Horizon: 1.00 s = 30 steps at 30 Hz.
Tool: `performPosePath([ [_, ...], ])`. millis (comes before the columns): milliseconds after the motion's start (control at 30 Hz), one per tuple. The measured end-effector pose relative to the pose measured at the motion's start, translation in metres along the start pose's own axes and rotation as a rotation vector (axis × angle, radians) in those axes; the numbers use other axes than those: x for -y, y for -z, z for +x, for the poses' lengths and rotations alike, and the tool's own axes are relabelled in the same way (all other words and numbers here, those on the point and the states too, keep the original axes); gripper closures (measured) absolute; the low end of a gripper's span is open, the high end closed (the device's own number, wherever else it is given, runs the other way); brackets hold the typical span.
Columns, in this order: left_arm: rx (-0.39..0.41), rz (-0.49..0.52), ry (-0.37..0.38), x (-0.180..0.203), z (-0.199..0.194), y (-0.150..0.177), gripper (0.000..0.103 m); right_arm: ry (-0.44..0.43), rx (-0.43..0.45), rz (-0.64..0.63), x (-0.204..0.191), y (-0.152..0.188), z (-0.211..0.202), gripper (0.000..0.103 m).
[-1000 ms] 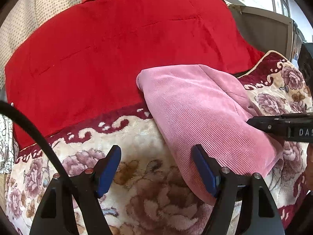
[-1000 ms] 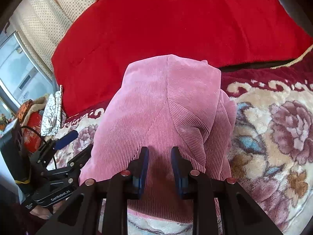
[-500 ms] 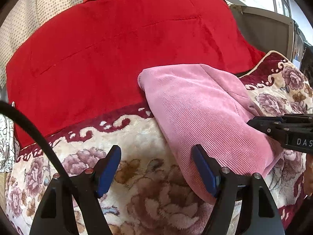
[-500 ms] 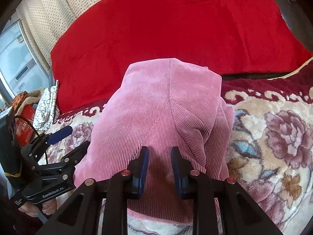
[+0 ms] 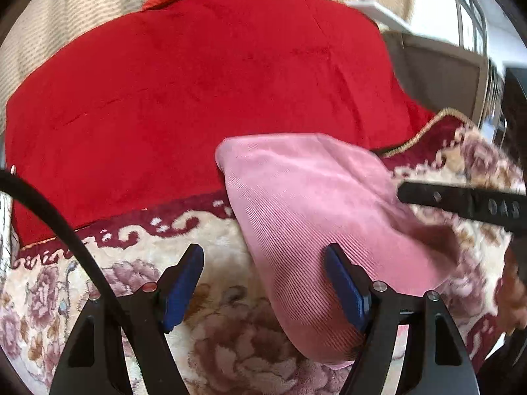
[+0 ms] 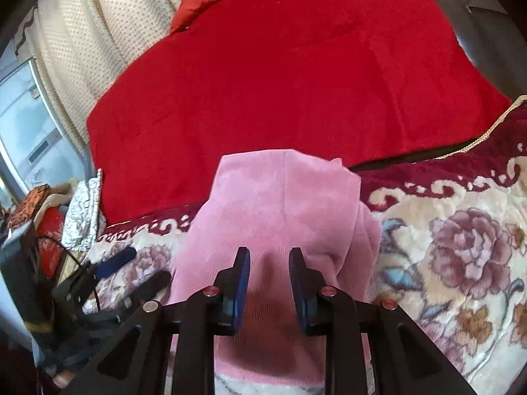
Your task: Fold large clothes
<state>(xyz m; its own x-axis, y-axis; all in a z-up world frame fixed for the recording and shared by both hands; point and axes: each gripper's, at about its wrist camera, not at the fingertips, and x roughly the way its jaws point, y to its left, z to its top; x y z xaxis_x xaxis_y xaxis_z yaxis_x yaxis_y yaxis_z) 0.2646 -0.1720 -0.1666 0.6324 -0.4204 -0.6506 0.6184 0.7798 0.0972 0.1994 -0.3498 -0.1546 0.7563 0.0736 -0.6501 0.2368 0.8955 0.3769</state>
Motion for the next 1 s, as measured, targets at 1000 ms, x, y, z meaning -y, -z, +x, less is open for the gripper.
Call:
performPosePath([
  [1000, 0.089, -0.087, -0.015, -0.008, -0.017, -0.012, 0.024, -0.019, 0.062, 0.084, 0.024, -0.017, 0.016, 0.041],
])
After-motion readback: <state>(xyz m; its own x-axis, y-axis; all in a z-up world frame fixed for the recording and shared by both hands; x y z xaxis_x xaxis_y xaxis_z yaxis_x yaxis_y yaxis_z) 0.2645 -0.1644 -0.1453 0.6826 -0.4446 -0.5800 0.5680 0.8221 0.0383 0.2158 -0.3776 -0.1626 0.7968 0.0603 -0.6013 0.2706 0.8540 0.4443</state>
